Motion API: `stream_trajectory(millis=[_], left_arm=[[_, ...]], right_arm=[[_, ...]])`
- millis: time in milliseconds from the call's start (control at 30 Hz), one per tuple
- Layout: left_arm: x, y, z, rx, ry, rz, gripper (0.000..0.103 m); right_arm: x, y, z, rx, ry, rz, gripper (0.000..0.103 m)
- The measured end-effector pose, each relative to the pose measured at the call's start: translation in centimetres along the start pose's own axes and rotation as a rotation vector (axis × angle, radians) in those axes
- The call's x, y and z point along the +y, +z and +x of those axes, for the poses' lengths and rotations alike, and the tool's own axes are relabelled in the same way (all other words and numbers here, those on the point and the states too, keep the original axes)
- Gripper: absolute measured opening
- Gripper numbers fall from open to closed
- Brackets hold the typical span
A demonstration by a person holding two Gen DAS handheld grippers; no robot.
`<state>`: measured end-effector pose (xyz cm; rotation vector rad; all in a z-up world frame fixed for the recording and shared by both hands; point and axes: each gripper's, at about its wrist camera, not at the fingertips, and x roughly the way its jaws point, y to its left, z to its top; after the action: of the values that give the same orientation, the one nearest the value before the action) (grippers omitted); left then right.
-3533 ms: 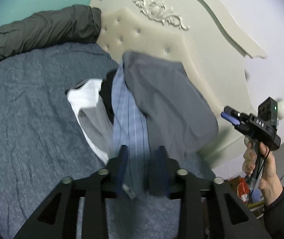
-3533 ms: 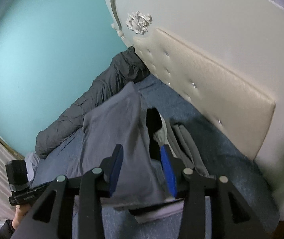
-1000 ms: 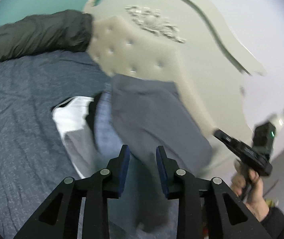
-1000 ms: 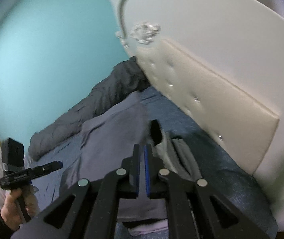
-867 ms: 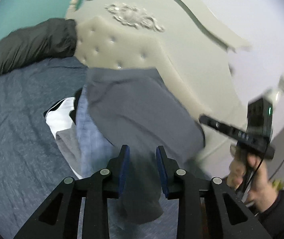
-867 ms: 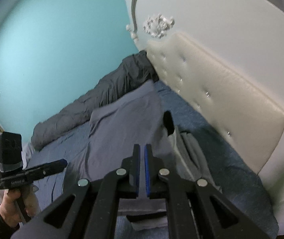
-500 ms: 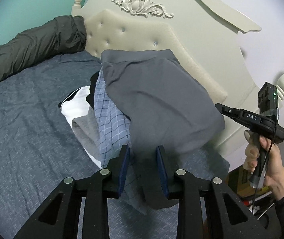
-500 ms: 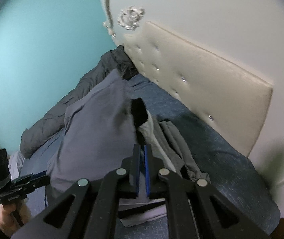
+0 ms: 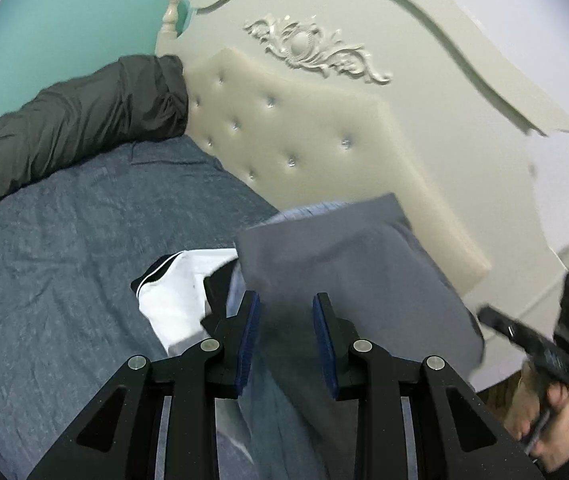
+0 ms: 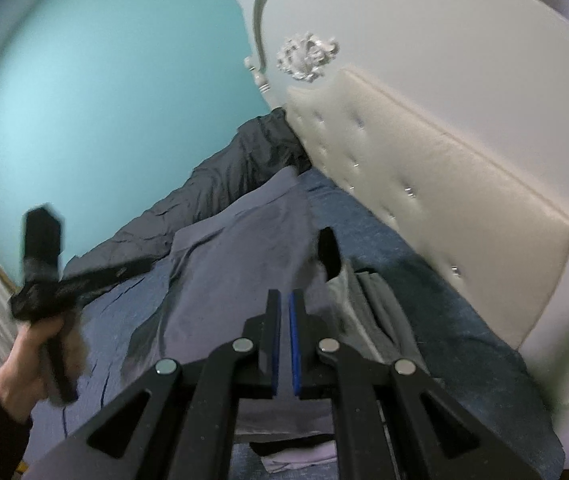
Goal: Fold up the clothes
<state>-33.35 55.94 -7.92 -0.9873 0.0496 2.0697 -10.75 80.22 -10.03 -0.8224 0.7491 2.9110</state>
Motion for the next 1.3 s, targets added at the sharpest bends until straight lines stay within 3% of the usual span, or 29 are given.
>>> stream_trajectory(millis=[200,433,500,700,1300], left_arm=[[2.4,1.3,4.1,0.043,0.055,-0.043,0.03],[4.2,1.7,4.7,0.011,0.039,-0.156,0.032],[4.2,1.9,3.9,-0.005,0.002,-0.188,0.032],[3.5,2.0,1.9,-0.026,-0.03,-0.168,0.032],[4.9,2.0,3.6,-0.005,0.06,-0.184,0.033]], right_arm=[[-0.3,-0.8,1.1,0.011,0.04,-0.004,0.004],[-1.3,-0.8,1.1,0.009,0.057,-0.001,0.009],[-1.3,-0.8,1.0,0.009,0.059,0.002,0.009],[-1.0,-1.0,0.4,0.006,0.06,0.0,0.009],[-0.9,-0.7,0.9,0.012,0.07,0.0,0.009]])
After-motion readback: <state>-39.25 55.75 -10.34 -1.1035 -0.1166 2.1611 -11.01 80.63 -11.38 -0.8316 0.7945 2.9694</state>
